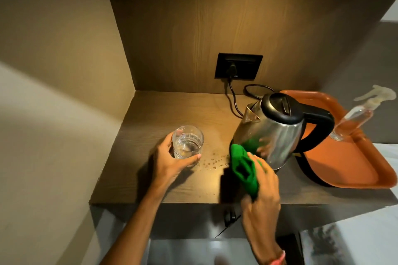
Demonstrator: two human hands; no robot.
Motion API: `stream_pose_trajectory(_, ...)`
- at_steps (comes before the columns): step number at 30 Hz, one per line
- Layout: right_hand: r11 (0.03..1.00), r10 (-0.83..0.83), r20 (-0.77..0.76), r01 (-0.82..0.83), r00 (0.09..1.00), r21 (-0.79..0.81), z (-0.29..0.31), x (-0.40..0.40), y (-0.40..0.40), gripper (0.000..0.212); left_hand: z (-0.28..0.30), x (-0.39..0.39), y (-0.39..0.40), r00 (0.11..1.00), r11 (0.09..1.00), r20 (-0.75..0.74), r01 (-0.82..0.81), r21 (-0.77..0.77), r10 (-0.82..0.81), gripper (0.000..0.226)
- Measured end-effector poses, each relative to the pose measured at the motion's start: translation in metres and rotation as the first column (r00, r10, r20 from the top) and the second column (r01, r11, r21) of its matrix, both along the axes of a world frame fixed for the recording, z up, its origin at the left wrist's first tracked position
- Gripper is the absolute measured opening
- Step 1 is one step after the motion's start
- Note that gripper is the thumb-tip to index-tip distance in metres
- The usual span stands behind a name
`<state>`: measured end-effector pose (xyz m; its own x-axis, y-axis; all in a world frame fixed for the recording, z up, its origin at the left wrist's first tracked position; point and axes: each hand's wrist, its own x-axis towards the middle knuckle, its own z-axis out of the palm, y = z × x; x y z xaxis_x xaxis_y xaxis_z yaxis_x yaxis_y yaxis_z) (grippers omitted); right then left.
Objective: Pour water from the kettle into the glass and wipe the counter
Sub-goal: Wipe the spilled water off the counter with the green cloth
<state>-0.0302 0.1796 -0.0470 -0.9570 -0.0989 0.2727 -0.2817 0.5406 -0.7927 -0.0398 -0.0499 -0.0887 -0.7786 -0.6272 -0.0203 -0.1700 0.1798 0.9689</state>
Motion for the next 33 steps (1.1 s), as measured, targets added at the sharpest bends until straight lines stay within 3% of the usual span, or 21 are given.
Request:
stream_pose_trajectory(1, 0.984, 0.038, -0.020, -0.034, 0.999, 0.177, -0.004, 0.001, -0.003, 0.091, 0.000, -0.001, -0.002, 1.000, 1.000, -0.013, 0.000, -0.014, 0.000, 0.090)
stream_pose_trajectory(3, 0.870, 0.124, 0.102, -0.158, 0.987, 0.467, -0.012, 0.001, -0.010, 0.101, 0.000, -0.001, -0.005, 1.000, 0.999, -0.030, -0.005, -0.037, 0.004, 0.089)
stream_pose_trajectory(6, 0.735, 0.195, 0.232, -0.299, 0.953, 0.609, -0.027, 0.006, -0.017, 0.100, 0.003, 0.004, -0.014, 0.995, 0.998, -0.094, -0.037, -0.056, 0.032, 0.086)
stream_pose_trajectory(11, 0.758, 0.141, 0.097, -0.171, 0.985, 0.629, -0.044, 0.001, -0.030, 0.093, 0.013, 0.015, -0.037, 0.987, 0.999, -0.162, -0.020, -0.034, 0.014, 0.091)
stream_pose_trajectory(16, 0.748, 0.189, 0.134, -0.231, 0.973, 0.622, -0.051, -0.026, -0.048, 0.090, 0.021, 0.023, -0.051, 0.984, 0.999, -0.178, -0.033, -0.042, 0.025, 0.094)
stream_pose_trajectory(19, 0.725, 0.289, 0.135, -0.309, 0.948, 0.615, -0.052, -0.044, -0.076, 0.087, 0.024, 0.024, -0.058, 0.986, 0.999, -0.166, -0.038, -0.034, 0.032, 0.083)
stream_pose_trajectory(23, 0.578, 0.542, 0.165, -0.508, 0.824, 0.638, -0.048, -0.047, -0.119, 0.086, 0.032, 0.027, -0.064, 0.978, 0.997, -0.201, -0.064, -0.048, 0.053, 0.082)
stream_pose_trajectory(27, 0.413, 0.765, 0.135, -0.640, 0.630, 0.648, -0.049, -0.015, -0.123, 0.083, 0.035, 0.029, -0.071, 0.966, 0.993, -0.251, -0.083, -0.081, 0.060, 0.084)
stream_pose_trajectory(30, 0.469, 0.800, 0.052, -0.676, 0.598, 0.569, -0.061, 0.009, -0.091, 0.080, 0.033, 0.027, -0.075, 0.962, 0.992, -0.266, -0.089, -0.089, 0.062, 0.085)
stream_pose_trajectory(33, 0.610, 0.693, -0.013, -0.576, 0.721, 0.545, -0.069, 0.001, -0.048, 0.073, 0.033, 0.026, -0.077, 0.960, 0.991, -0.272, -0.100, -0.094, 0.071, 0.081)
